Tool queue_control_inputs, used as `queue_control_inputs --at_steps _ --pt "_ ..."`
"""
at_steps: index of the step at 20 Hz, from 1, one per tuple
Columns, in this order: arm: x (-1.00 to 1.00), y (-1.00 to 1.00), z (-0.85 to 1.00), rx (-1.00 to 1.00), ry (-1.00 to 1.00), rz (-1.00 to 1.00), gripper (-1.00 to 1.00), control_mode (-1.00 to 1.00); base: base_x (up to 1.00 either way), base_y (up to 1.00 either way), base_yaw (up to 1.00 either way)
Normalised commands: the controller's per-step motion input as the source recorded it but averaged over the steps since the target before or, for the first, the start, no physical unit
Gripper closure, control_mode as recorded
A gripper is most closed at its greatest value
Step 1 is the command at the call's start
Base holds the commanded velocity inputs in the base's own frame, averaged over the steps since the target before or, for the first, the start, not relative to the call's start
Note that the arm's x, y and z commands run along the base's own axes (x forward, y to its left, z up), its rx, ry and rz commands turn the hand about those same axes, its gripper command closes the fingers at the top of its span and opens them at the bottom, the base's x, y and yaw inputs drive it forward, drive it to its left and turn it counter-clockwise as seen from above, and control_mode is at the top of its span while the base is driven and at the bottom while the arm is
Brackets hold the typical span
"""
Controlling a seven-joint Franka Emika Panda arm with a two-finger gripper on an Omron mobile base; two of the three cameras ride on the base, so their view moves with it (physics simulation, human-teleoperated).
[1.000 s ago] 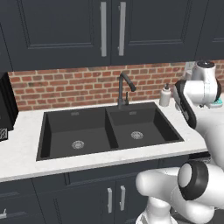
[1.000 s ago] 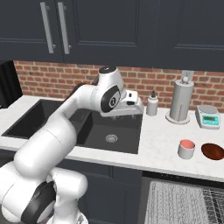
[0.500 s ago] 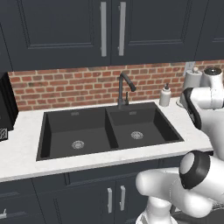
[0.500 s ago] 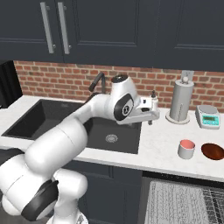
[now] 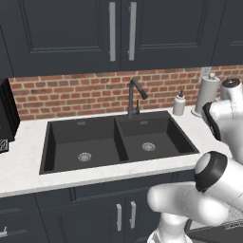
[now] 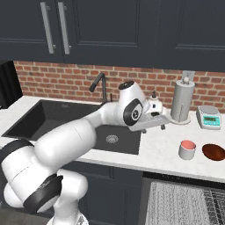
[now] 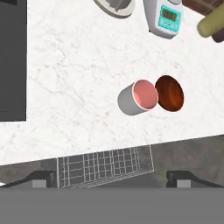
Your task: Pick up the cup and bowl from the counter, place them in the dishwasher, and close the dishwasher door.
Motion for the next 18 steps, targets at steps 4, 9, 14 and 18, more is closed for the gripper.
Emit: queue_control_inputs --at_steps 4,9,14,18 --pt "0.35 -0.52 -0.04 -0.03 0.07 -0.20 -1.00 -1.00 0.00 0.00 0.00" --pt "0.17 -0.46 0.05 0.20 0.01 -0.06 -1.00 -1.00 0.00 0.00 0.00" --pt "-0.02 -0.14 -0.05 0.25 -0.01 0.00 -1.00 -1.00 0.00 0.00 0.00" --pt "0.00 -0.13 -0.15 0.14 0.01 0.06 -1.00 -1.00 0.00 0.00 0.00"
